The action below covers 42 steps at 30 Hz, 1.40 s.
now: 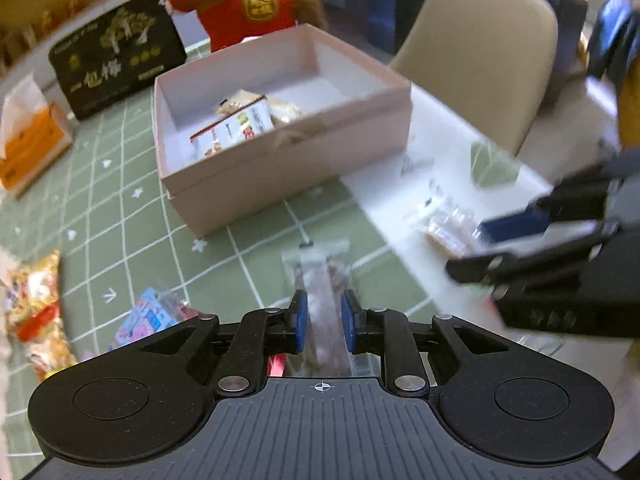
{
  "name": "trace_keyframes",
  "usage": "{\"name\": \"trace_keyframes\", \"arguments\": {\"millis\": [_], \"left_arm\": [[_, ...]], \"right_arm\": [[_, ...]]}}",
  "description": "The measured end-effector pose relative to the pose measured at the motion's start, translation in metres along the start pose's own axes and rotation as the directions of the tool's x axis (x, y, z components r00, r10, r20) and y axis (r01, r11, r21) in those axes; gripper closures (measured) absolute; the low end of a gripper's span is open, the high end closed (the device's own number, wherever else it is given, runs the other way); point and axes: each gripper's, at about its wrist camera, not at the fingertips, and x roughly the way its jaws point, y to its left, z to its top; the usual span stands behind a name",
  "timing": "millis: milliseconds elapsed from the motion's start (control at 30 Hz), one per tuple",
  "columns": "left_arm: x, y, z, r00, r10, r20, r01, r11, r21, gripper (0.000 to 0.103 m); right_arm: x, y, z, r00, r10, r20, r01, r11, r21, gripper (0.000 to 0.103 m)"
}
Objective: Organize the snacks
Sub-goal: 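Carry both clear stick bags into the pink box and open both grippers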
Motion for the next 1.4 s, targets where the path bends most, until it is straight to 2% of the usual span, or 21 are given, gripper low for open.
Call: {"name": "trace_keyframes", "arguments": {"millis": [67,133,200,233,333,367,400,433,533,600,667,767,833,933,1000,1100,1167,1233,1267,1333,1400], "left_arm": [[0.004,-0.004,-0.007,0.999,-0.031,-0.025,0.031,0.999,0.004,0.079],[0.004,-0.009,-0.009,0.999,-0.047,-0.022,0.048,0.998,0.043,0.064],[0.005,-0.011,-0.011,0.996,-0.088,-0.023,0.090,0.994,0.065,0.044],[0.005,-0.010,-0.011,0.995,-0.101,-0.025,0.102,0.993,0.058,0.043],[0.007,-0.003,-0.010,0.997,-0.076,-0.018,0.077,0.997,0.012,0.044],[0.009,0.000,-0.010,0.998,-0.056,-0.025,0.055,0.998,-0.003,0.047],[0.012,0.004,-0.010,0.998,-0.049,-0.035,0.048,0.999,-0.023,0.054],[0.014,0.007,-0.010,0.998,-0.047,-0.043,0.045,0.998,-0.035,0.053],[0.018,0.011,-0.007,0.997,-0.064,-0.047,0.061,0.996,-0.066,0.051],[0.020,0.014,-0.005,0.996,-0.074,-0.042,0.070,0.994,-0.089,0.055],[0.021,0.017,-0.004,0.996,-0.083,-0.039,0.079,0.992,-0.096,0.058],[0.016,0.020,-0.005,0.994,-0.105,-0.036,0.102,0.991,-0.090,0.061],[0.009,0.026,-0.002,0.991,-0.131,-0.003,0.130,0.985,-0.112,0.062],[-0.011,0.043,0.015,0.983,-0.161,0.089,0.174,0.970,-0.172,0.062],[-0.025,0.057,0.036,0.971,-0.169,0.170,0.202,0.959,-0.197,0.062],[-0.031,0.077,0.079,0.950,-0.180,0.254,0.240,0.942,-0.234,0.062],[-0.025,0.090,0.108,0.934,-0.205,0.293,0.289,0.916,-0.279,0.062],[-0.011,0.104,0.134,0.921,-0.233,0.311,0.333,0.886,-0.323,0.061],[-0.003,0.108,0.143,0.921,-0.238,0.307,0.339,0.879,-0.336,0.061],[0.022,0.118,0.157,0.930,-0.253,0.266,0.342,0.861,-0.376,0.056],[0.042,0.129,0.155,0.942,-0.247,0.225,0.324,0.842,-0.432,0.057]], "right_arm": [[0.003,-0.003,-0.003,1.000,-0.002,-0.008,0.002,1.000,0.001,0.066],[0.004,-0.005,-0.003,1.000,0.013,0.000,-0.013,1.000,0.011,0.060],[0.005,-0.005,-0.002,1.000,0.017,0.006,-0.017,1.000,0.012,0.059],[0.005,-0.005,-0.002,1.000,0.016,0.009,-0.016,1.000,0.012,0.059],[0.006,-0.007,0.000,1.000,0.021,0.013,-0.021,1.000,0.022,0.059],[0.006,-0.009,0.000,1.000,0.024,0.016,-0.024,0.999,0.028,0.059],[0.005,-0.010,-0.001,1.000,0.024,0.019,-0.025,0.999,0.030,0.059],[0.005,-0.010,-0.001,1.000,0.022,0.022,-0.023,0.999,0.029,0.058],[0.005,-0.006,-0.003,1.000,-0.001,0.031,0.001,1.000,0.000,0.058],[0.006,-0.001,-0.003,0.999,-0.022,0.035,0.023,0.999,-0.028,0.058],[0.006,0.004,-0.003,0.999,-0.041,0.032,0.043,0.997,-0.063,0.062],[0.001,0.005,0.000,0.999,-0.027,0.027,0.029,0.997,-0.078,0.066],[-0.009,0.003,0.006,0.999,-0.015,0.048,0.018,0.998,-0.068,0.066],[-0.032,-0.007,0.024,0.993,0.036,0.114,-0.034,0.999,-0.022,0.066],[-0.047,-0.015,0.042,0.982,0.071,0.178,-0.071,0.997,-0.004,0.066],[-0.055,-0.026,0.075,0.965,0.065,0.254,-0.074,0.997,0.024,0.066],[-0.052,-0.032,0.095,0.958,0.046,0.283,-0.061,0.997,0.045,0.066],[-0.046,-0.035,0.109,0.956,0.023,0.291,-0.040,0.998,0.053,0.066],[-0.043,-0.035,0.114,0.957,0.018,0.290,-0.035,0.998,0.053,0.066],[-0.036,-0.034,0.123,0.958,0.017,0.287,-0.032,0.998,0.046,0.066],[-0.028,-0.031,0.130,0.960,0.005,0.281,-0.014,0.999,0.030,0.066]]}}
